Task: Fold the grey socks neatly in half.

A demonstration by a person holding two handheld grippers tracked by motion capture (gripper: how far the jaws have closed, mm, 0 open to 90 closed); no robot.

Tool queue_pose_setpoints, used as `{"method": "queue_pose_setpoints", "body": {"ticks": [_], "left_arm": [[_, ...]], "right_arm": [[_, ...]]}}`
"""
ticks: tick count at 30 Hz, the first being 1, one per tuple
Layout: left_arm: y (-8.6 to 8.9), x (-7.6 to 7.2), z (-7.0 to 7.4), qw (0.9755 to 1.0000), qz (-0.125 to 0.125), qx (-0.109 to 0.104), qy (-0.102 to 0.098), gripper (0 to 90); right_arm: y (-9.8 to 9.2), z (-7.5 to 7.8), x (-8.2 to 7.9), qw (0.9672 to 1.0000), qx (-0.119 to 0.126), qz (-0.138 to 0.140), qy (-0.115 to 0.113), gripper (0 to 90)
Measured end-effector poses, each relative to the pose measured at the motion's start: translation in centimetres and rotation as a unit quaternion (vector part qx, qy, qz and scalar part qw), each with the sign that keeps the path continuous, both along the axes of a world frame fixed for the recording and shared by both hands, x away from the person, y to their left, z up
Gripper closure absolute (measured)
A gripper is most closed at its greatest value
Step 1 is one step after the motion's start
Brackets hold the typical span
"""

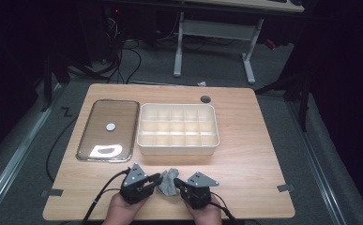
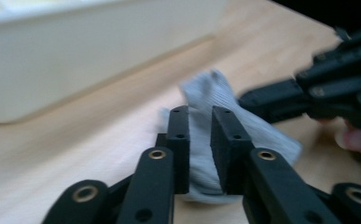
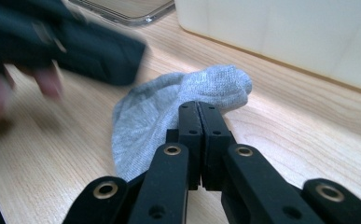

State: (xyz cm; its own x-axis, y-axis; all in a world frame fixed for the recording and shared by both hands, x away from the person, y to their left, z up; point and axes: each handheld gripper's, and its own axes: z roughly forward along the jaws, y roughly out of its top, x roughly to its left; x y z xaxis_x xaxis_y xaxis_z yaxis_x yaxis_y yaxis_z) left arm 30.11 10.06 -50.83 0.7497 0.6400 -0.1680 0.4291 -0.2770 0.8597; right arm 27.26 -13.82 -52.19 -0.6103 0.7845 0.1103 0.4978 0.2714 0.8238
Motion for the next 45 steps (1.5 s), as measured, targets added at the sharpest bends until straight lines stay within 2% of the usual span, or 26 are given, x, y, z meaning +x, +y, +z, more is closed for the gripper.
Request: {"method": "queue_pose_setpoints", "body": {"ticks": [1, 2, 3, 4, 7, 9, 13, 14, 21, 24, 26, 27, 28, 31, 32, 33, 35, 40, 41, 42, 45], "left_arm": [[0.0, 0.0, 0.0, 1.0000, 0.000, 0.000, 0.000, 82.3], [0.5, 0.3, -0.1, 0.9998, 0.013, 0.015, 0.006, 82.3], [0.7, 0.6, -0.4, 0.9989, 0.020, 0.039, 0.016, 84.3], [0.7, 0.7, -0.7, 0.9985, 0.021, 0.044, 0.024, 85.6], [-0.2, 0.6, -1.4, 0.9967, 0.007, 0.063, 0.052, 86.9], [-1.0, 0.2, -1.5, 0.9958, -0.003, 0.074, 0.054, 87.4], [-2.5, -0.6, -1.6, 0.9954, -0.022, 0.075, 0.056, 89.4], [-2.5, -0.6, -1.6, 0.9954, -0.022, 0.075, 0.056, 89.8], [-5.8, -0.2, -1.9, 0.9942, -0.044, 0.085, 0.050, 90.0], [-6.2, 0.1, -2.1, 0.9938, -0.052, 0.080, 0.057, 90.0], [-5.8, 0.3, -2.1, 0.9934, -0.051, 0.084, 0.059, 89.9], [-5.3, 0.4, -2.0, 0.9938, -0.042, 0.085, 0.058, 87.5], [-5.3, 0.4, -2.0, 0.9938, -0.042, 0.085, 0.058, 86.9], [-4.2, 0.7, -1.1, 0.9968, -0.024, 0.064, 0.041, 86.4], [-4.0, 0.8, -0.8, 0.9974, -0.022, 0.057, 0.039, 87.2], [-3.8, 1.1, -0.1, 0.9983, -0.023, 0.041, 0.034, 88.4], [-3.9, 1.2, 0.4, 0.9988, -0.023, 0.032, 0.029, 89.9], [-5.4, 1.3, 2.1, 0.9987, -0.045, 0.023, 0.011, 90.0], [-6.3, 1.3, 2.5, 0.9982, -0.054, 0.025, 0.000, 90.0], [-6.3, 1.3, 2.5, 0.9982, -0.054, 0.025, 0.000, 90.0], [-8.0, 1.6, 2.5, 0.9969, -0.071, 0.032, 0.006, 90.0]], "right_arm": [[0.0, 0.0, 0.0, 1.0000, 0.000, 0.000, 0.000, 89.9], [0.0, 0.0, 0.0, 1.0000, 0.002, -0.001, 0.000, 89.9], [0.0, 0.0, 0.0, 1.0000, 0.002, 0.000, -0.001, 89.9], [0.0, 0.0, 0.0, 1.0000, 0.002, 0.001, -0.001, 89.8], [0.0, 0.0, -0.1, 1.0000, 0.004, 0.003, 0.001, 89.9], [0.0, 0.2, -0.2, 1.0000, 0.007, 0.007, 0.001, 89.9], [0.2, 0.2, -0.5, 0.9999, 0.006, 0.009, 0.001, 90.0], [0.2, 0.2, -0.5, 0.9999, 0.006, 0.009, 0.001, 90.0], [-0.5, 0.3, -0.3, 1.0000, -0.002, -0.003, -0.003, 90.0], [-1.0, 0.2, -0.2, 0.9999, -0.007, -0.011, -0.004, 90.0], [-1.2, -0.3, 0.0, 0.9998, -0.014, -0.004, 0.010, 90.0], [-1.3, -0.8, 0.0, 0.9999, -0.002, -0.002, 0.013, 90.0], [-1.3, -0.8, 0.0, 0.9999, -0.002, -0.002, 0.013, 90.0], [-1.0, -0.8, -0.1, 0.9999, -0.010, -0.003, 0.007, 90.0], [-1.0, -0.8, -0.1, 0.9999, -0.013, -0.003, 0.006, 90.0], [-1.0, -0.8, -0.1, 0.9999, -0.014, -0.003, 0.005, 90.0], [-1.0, -0.8, -0.1, 0.9999, -0.013, -0.003, 0.005, 90.0], [-0.9, -0.8, -0.1, 0.9999, -0.016, -0.002, 0.004, 90.0], [-0.9, -0.8, -0.1, 0.9999, -0.016, -0.002, 0.004, 90.0], [-0.9, -0.8, -0.1, 0.9999, -0.016, -0.002, 0.004, 90.0], [-0.8, -0.8, -0.1, 0.9999, -0.017, -0.001, 0.004, 90.0]]}}
